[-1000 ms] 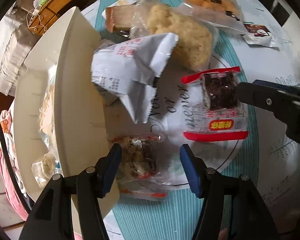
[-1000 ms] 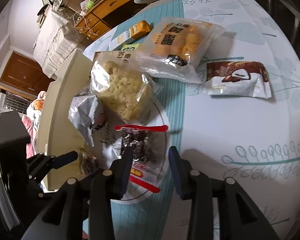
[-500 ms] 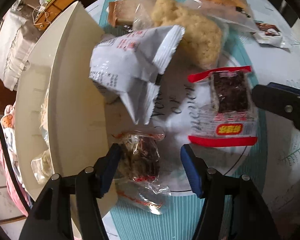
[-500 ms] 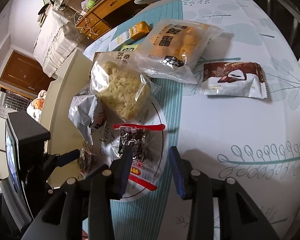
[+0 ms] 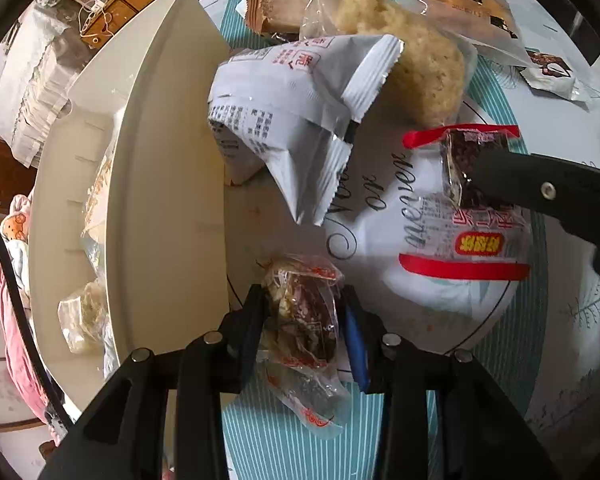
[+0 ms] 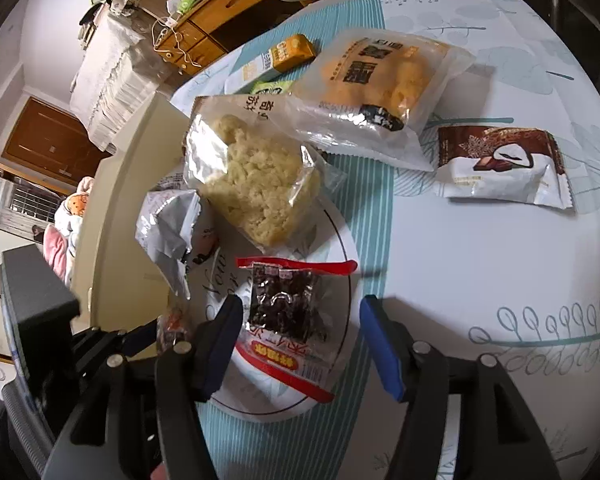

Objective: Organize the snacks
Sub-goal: 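Grasp small clear brown-snack bag with left tool while right tool lifts candy packet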

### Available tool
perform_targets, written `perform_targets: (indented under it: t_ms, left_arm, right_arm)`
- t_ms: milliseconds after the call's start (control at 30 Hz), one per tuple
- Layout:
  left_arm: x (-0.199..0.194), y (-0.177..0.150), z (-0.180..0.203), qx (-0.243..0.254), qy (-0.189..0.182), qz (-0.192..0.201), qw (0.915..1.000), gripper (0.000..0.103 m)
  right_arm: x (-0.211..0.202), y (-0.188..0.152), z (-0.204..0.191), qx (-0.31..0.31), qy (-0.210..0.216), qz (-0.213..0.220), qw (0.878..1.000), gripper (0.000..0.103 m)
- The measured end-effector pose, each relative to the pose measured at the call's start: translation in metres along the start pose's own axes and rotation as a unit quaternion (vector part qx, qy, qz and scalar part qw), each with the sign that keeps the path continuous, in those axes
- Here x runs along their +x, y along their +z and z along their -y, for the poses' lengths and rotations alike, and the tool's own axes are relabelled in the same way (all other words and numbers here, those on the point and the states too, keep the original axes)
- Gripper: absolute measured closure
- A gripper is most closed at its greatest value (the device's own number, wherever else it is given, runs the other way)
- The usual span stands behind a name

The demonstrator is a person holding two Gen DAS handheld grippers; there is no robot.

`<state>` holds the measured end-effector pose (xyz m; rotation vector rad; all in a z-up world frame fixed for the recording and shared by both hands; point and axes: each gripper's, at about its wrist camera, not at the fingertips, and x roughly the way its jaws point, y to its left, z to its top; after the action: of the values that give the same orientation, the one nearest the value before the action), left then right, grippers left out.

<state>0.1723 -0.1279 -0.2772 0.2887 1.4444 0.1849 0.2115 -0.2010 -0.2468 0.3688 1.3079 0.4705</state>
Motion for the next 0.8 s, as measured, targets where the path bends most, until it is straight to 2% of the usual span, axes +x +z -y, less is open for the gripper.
perform_targets:
  t_ms: [133,300,533,600,667,800]
  left_arm:
    - [-0.006,-0.009,-0.010,-0.011,-0.021,-0.007,0.9997,0.068]
    - [-0.010,-0.024,-0.020,-0.037,-0.056,-0.014,0.9976,0.068]
    - [-0.019,-0.040,-0.036,-0.048,-0.068,0.002,0.9965,0.067]
    - [-0.017,-0.040,-0.050,-0.051,-0.072,0.003,0.9961,0.067]
    - [-0.020,-0.048,-0.054,-0.054,-0.075,0.004,0.9957,0.067]
    - [-0.022,-0.057,-0.061,-0.059,-0.079,0.006,0.9951,0.067]
  right_arm:
    - [0.004,0.001,-0.009,-0.010,-0.018,-0.001,1.000,0.042]
    - [0.010,0.002,-0.024,-0.026,-0.062,-0.002,0.998,0.042]
    - [0.020,0.003,-0.043,-0.038,-0.130,-0.004,0.991,0.042]
    - [0.021,0.003,-0.046,-0.038,-0.145,-0.002,0.989,0.046]
    - [0.023,0.002,-0.050,-0.048,-0.168,-0.002,0.985,0.057]
    - [0.022,0.004,-0.044,-0.049,-0.167,-0.006,0.985,0.060]
